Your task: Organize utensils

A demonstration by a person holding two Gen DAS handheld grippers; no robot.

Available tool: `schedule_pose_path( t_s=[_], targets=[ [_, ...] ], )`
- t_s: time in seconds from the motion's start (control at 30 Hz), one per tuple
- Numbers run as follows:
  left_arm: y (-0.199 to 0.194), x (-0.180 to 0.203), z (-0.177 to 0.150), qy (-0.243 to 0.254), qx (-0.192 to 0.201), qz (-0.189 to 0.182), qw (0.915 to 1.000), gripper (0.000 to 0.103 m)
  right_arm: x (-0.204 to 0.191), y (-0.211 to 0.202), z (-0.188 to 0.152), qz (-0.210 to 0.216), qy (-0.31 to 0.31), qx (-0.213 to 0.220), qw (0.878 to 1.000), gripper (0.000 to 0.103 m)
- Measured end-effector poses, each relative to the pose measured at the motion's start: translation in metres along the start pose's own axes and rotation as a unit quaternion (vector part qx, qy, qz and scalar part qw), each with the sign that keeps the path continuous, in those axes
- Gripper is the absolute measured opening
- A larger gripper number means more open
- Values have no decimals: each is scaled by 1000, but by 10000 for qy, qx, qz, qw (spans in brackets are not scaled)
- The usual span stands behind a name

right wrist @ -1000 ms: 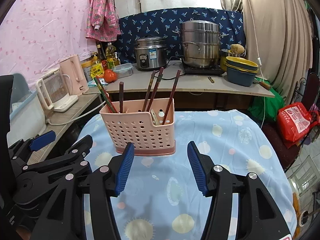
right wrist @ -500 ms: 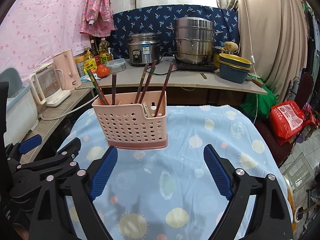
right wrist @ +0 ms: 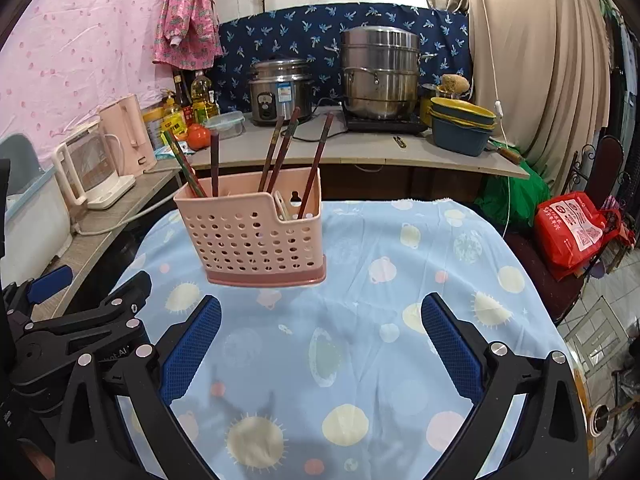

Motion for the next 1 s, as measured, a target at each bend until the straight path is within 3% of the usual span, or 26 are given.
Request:
schedule_pose_path(
  t_s=[1.0],
  targets=[
    [3,-11,-4,-131,-35,211,9997,96,-13,1,0,3,-87,29,10000,97]
  ],
)
Point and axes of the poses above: each gripper's, at about its wrist camera, not at the fingertips, and y roughly the way its jaws point, x to its right, z to its top, the point moved 3 cm from there along y, roughly the way its jaws point, and after that the axes turned 8 degrees about -z, right-handed, at the moved point
